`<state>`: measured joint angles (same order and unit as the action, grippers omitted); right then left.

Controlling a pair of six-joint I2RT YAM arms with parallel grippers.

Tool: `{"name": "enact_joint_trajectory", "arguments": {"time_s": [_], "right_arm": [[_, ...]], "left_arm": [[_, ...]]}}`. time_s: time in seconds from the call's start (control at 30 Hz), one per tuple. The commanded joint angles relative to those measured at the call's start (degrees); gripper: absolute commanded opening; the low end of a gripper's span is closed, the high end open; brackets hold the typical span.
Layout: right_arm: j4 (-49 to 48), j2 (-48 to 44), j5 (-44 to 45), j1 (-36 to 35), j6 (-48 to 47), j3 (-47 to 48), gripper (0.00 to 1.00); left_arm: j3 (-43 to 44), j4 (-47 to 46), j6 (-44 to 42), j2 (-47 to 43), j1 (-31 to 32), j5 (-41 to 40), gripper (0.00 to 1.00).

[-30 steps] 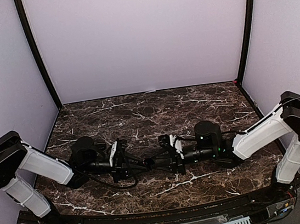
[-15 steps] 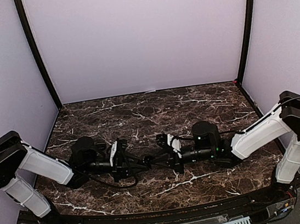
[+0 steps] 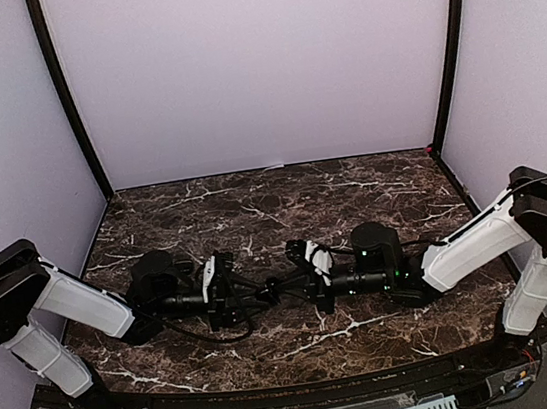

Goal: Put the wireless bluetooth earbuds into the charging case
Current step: Pass from the left arm to the right

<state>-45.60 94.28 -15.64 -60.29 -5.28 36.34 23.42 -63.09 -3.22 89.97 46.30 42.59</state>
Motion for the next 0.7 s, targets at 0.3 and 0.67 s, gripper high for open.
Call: {"name": "enact_joint_trajectory", "arguments": {"time_s": [0.3,0.67], "right_arm": [[-3.43,-1.32,3.28,-0.35,0.71,-0.92,0.04],[-2.94,-1.57,7.96,-0.35,0.62,-1.09,0.04]], "left_arm": [[2.00,3.28,0.09,0.57,0.45,-2.79,0.56],[1.54,2.43,1.02,0.29,0.63,-5.75,0.63]]}}
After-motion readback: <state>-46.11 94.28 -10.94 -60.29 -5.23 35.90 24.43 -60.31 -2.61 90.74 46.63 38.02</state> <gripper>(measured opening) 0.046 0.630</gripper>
